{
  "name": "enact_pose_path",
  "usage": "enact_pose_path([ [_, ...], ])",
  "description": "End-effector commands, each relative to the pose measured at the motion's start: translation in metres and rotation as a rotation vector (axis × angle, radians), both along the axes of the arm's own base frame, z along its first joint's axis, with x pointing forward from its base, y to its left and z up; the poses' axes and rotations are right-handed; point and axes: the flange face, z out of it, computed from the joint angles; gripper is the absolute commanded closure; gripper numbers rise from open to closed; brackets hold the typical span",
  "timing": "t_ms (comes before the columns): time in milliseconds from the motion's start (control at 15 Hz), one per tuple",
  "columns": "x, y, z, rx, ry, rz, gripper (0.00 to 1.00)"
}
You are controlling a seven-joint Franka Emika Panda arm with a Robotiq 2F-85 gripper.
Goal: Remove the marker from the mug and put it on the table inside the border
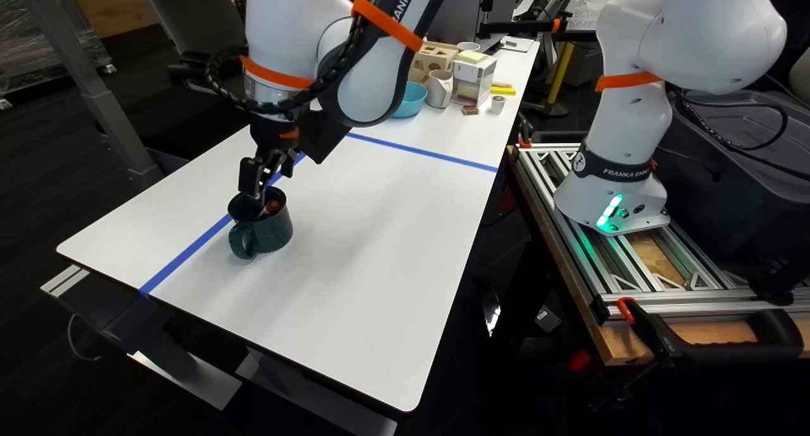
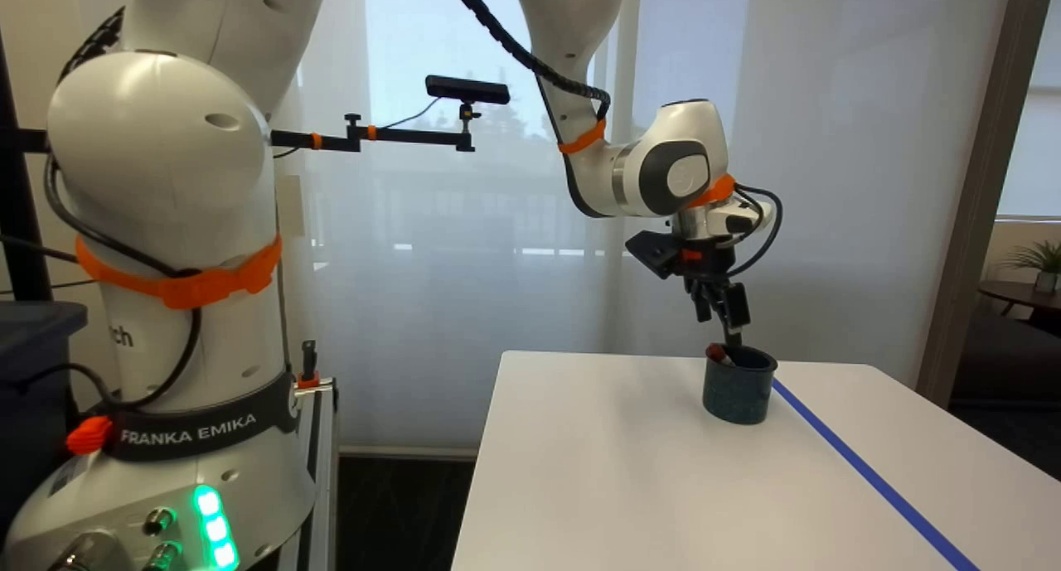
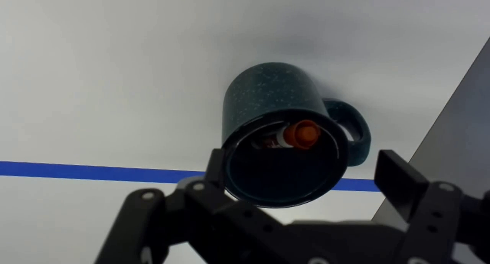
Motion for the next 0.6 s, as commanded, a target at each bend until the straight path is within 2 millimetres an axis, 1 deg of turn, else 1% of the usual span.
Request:
enact_pose_path([
  [0, 0.007, 0.009, -0.005, -0.015, -0.022, -0.005, 0.07],
  [67, 0.007, 0.01, -0.006, -0.018, -0.021, -0.007, 0.24],
  [133, 0.007, 0.01, -0.008, -0.02, -0.019, -0.009, 0.34],
  [200, 0.007, 0.011, -0.01, -0.023, -0.017, -0.01, 0.42],
  [267, 0.007, 0.011, -0.011, -0.027, -0.016, -0.011, 0.48],
  [333, 0.007, 0.01, -0.013, -0.03, -0.015, -0.012, 0.46],
  [400, 0.007, 0.01, -0.014, -0.032, -0.013, -0.016, 0.48],
  [467, 0.008, 0.009, -0.016, -0.034, -0.011, -0.019, 0.53],
  [533, 0.009, 0.009, -0.017, -0.037, -0.011, -0.021, 0.47],
])
